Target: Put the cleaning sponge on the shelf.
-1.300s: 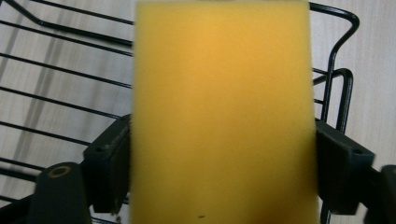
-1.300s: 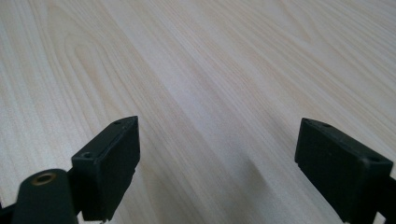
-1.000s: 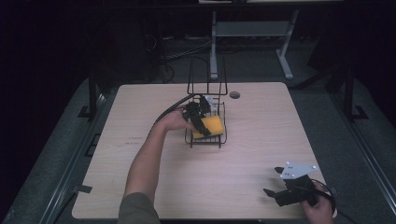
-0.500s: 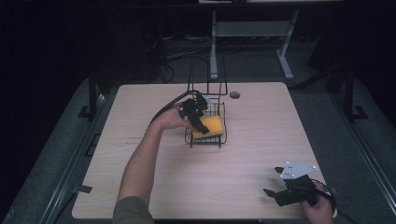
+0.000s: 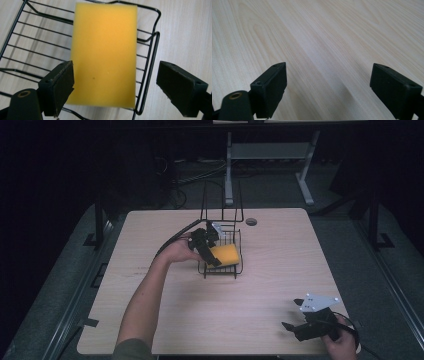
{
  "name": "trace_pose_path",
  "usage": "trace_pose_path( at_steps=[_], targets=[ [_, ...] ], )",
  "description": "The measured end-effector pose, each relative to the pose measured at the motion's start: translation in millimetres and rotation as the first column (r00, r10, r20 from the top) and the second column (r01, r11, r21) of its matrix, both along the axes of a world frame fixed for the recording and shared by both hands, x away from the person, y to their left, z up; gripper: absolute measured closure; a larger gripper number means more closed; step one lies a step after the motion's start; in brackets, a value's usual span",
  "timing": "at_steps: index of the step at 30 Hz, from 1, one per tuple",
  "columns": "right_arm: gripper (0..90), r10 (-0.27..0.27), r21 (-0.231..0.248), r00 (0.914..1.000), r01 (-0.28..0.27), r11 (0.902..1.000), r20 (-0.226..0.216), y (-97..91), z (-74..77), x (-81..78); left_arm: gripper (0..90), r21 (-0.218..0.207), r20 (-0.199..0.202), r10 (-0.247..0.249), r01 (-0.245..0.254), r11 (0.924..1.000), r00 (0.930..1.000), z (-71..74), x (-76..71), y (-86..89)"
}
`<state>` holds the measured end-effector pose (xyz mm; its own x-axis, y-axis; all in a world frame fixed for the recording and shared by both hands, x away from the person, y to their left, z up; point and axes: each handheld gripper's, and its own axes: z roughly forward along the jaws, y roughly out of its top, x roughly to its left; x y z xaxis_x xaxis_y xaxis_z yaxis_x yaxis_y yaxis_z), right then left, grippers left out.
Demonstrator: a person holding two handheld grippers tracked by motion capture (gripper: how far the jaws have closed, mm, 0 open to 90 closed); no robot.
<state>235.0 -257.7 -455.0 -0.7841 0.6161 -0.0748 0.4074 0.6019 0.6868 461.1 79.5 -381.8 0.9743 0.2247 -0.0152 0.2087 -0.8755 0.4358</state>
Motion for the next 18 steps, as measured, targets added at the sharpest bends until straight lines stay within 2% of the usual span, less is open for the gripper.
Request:
trace_pose_path(
  at_steps=[4, 7, 11, 12, 18],
  targets=[
    [13.8, -0.002, 0.000, 1.0000, 0.002, 1.0000, -0.006, 1.1, 0.1, -0.1, 14.1, -0.015, 0.015, 0.017, -0.017, 0.9998, 0.9997, -0.9, -7.3, 5.6],
    [13.8, -0.002, 0.002, 1.0000, 0.002, 1.0000, -0.006, 1.7, 0.2, -0.1, 14.2, -0.005, 0.031, -0.001, 0.001, 1.0000, 0.9995, -1.2, -12.0, 10.2],
    [13.8, -0.002, -0.008, 1.0000, 0.002, 1.0000, 0.003, 1.1, 0.3, 0.2, 14.2, -0.020, 0.029, 0.014, -0.013, 0.9997, 0.9995, -2.2, -18.7, 16.3],
    [13.8, 0.000, -0.010, 1.0000, 0.000, 0.9999, 0.004, 0.9, 0.4, 0.3, 14.2, -0.012, 0.030, 0.012, -0.012, 0.9999, 0.9995, -2.3, -20.4, 17.7],
    [13.8, 0.002, -0.012, 1.0000, -0.002, 0.9999, 0.005, 0.7, 0.3, 0.9, 14.2, -0.032, 0.043, 0.011, -0.009, 0.9995, 0.9990, -2.3, -35.1, 28.4]
  ],
)
